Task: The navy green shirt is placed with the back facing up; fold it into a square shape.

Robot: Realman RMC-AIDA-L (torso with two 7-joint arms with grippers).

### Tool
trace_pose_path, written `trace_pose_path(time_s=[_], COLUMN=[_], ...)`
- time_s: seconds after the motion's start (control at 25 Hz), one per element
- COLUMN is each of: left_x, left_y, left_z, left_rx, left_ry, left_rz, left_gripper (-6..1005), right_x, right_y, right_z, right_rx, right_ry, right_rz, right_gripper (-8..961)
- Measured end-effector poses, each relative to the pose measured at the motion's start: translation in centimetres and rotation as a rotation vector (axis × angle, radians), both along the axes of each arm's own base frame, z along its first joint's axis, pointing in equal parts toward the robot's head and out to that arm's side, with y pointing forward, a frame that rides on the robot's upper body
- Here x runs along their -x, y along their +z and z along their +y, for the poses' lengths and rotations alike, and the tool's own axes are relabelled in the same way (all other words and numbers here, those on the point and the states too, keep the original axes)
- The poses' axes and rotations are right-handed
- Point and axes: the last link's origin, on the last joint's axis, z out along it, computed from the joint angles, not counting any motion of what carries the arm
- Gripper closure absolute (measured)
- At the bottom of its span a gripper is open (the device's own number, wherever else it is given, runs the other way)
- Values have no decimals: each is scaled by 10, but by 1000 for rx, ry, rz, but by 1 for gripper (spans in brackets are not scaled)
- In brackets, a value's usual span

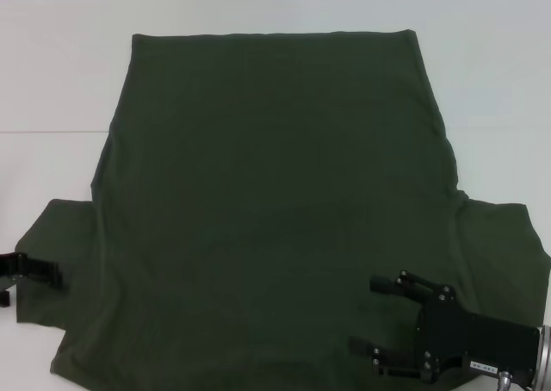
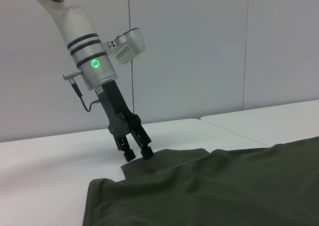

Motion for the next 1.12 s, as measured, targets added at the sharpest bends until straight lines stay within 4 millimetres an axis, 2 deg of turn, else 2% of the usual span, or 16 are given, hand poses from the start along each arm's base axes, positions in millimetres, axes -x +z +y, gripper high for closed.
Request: trace_pose_path(time_s=[1.12], left_x=[-4], left_y=[-10], left_z=[1], left_rx=[23], left_ry=[-4], left_rz=[-25], left_gripper=[95], right_x=[1], right_y=[0], right_z=[1], right_rx=[0], right_ry=[4], right_rz=[0], right_gripper=[40])
